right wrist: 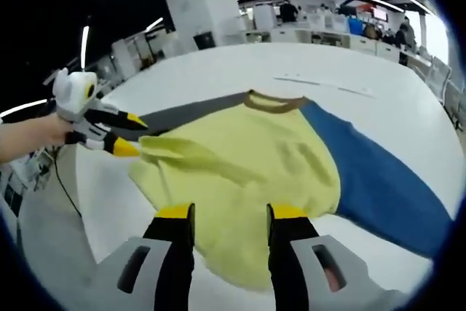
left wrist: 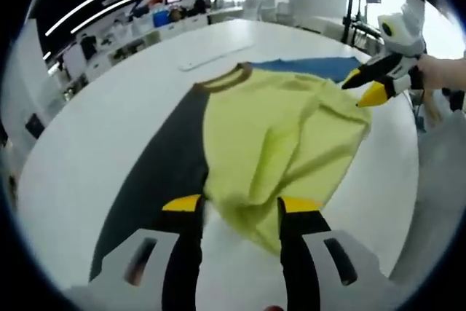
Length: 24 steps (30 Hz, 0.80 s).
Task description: Fold the garment on the visible template until the final outline fits inside the template.
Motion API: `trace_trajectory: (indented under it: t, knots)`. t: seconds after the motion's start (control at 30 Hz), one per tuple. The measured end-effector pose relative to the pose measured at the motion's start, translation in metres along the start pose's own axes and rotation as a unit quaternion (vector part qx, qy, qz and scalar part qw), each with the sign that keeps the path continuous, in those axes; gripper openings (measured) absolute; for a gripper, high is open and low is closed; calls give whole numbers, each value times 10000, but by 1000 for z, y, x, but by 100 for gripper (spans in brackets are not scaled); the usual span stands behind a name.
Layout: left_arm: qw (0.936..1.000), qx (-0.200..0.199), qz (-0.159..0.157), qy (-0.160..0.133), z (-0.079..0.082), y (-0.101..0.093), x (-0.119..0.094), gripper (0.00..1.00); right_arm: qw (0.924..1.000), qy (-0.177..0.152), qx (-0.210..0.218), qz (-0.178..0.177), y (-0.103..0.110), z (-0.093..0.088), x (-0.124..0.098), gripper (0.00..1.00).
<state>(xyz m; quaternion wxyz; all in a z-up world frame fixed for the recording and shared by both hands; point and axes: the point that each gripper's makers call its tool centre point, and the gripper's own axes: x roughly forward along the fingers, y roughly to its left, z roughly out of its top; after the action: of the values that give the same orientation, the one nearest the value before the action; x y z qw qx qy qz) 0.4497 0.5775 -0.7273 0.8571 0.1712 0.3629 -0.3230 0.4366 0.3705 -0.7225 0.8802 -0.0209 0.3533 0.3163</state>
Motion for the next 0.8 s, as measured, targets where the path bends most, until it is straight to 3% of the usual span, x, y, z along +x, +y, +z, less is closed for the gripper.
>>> trace_trajectory:
  t: [0.4, 0.67, 0.8]
  knots:
    - [9990, 416, -93, 128, -7, 1, 11, 29, 9993, 258, -43, -274, -5, -7, 22, 33]
    - [9988, 488, -26, 23, -1, 7, 17, 24, 9980, 394, -177, -457, -11, -9, 32, 32]
    - [9987, 505, -11, -15, 2, 8, 20, 20, 9966, 471, -300, -603, -16, -10, 34, 27]
